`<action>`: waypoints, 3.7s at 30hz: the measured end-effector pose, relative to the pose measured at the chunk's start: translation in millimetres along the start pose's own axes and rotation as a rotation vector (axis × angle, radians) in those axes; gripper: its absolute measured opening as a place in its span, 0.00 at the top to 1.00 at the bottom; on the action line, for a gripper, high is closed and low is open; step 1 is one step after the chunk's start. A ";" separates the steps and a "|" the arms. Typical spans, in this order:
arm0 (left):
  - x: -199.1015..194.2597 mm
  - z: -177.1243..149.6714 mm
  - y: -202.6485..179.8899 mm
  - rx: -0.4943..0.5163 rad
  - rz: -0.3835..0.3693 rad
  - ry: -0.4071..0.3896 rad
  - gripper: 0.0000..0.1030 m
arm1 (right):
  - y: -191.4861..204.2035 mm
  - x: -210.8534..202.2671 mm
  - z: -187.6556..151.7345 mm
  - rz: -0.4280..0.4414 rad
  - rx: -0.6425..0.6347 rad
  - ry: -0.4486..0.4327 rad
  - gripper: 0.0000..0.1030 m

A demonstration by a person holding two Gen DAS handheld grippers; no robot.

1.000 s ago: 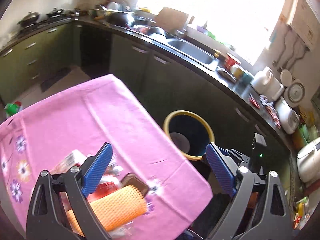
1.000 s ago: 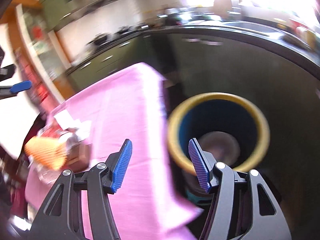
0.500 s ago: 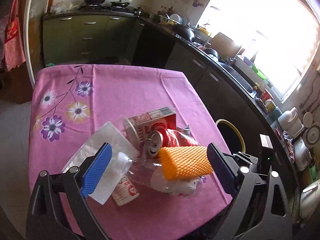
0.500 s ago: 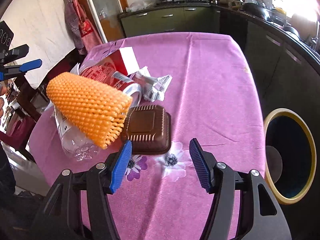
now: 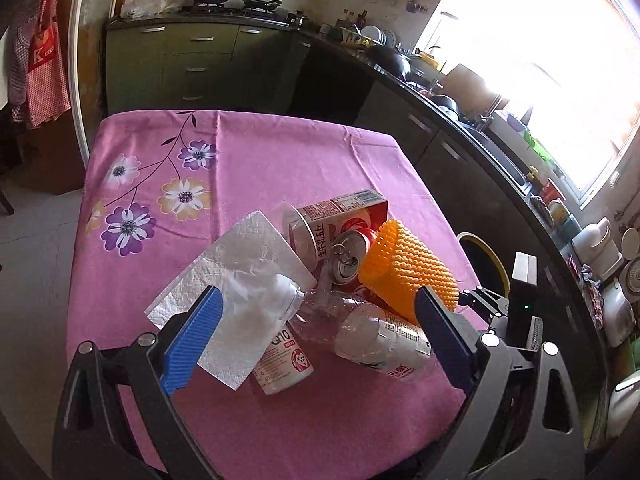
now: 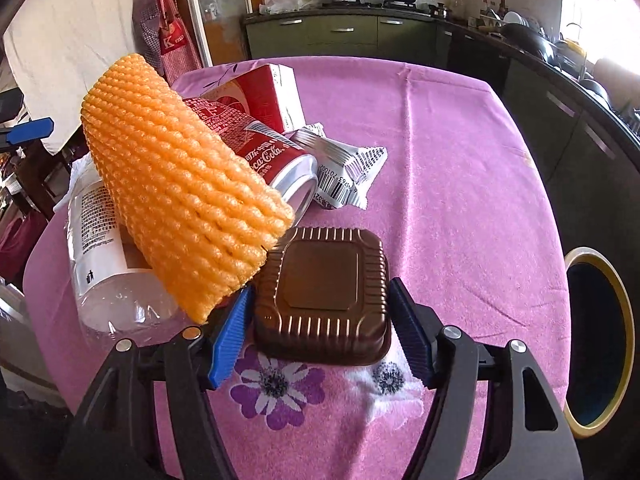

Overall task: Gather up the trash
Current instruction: 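Grasp the brown plastic lid with the right gripper, then carry the brown lid over the bin and open the right gripper, then grasp the white tissue with the left gripper, then carry the tissue over the bin and open the left gripper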

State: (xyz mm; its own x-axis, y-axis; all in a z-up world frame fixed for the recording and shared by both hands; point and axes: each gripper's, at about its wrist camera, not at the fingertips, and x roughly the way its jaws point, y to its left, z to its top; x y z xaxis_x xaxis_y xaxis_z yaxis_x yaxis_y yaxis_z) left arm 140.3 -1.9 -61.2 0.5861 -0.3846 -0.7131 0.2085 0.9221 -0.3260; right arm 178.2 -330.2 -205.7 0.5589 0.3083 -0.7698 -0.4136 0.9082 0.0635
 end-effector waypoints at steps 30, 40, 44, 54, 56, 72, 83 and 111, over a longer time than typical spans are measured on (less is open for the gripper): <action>4.5 -0.3 -14.4 0.052 0.022 0.029 0.10 | -224.7 -101.7 -35.3 -0.327 0.461 -0.096 0.42; 3.6 7.9 -8.5 0.044 0.073 0.034 0.10 | -316.9 -41.2 -66.5 -0.438 0.609 0.092 0.30; 6.8 12.9 -3.5 0.034 0.088 0.047 0.10 | -321.8 -40.9 -71.6 -0.477 0.614 0.076 0.25; 24.1 26.0 47.3 -0.034 0.121 0.100 0.07 | -304.0 -60.6 -80.8 -0.459 0.594 0.023 0.25; 30.1 24.8 64.3 -0.065 0.125 0.124 0.07 | -297.2 -57.3 -76.2 -0.451 0.588 0.020 0.25; 60.2 -2.4 109.0 -0.230 -0.037 0.239 0.51 | -262.9 -48.0 -54.2 -0.410 0.523 0.010 0.25; 20.9 7.6 84.4 -0.102 0.069 0.095 0.99 | -256.2 -53.8 -50.3 -0.397 0.508 -0.008 0.25; -15.7 52.0 -16.8 0.219 0.053 -0.074 0.99 | -243.6 -74.6 -51.6 -0.374 0.500 -0.051 0.25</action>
State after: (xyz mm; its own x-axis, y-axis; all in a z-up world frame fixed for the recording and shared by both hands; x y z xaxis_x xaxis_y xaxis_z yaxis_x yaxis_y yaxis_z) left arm 168.3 -9.2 -12.2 0.6547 -0.3390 -0.6756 0.3364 0.9311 -0.1412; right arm 200.2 -589.0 -196.5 0.6396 -0.0539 -0.7668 0.1963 0.9759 0.0951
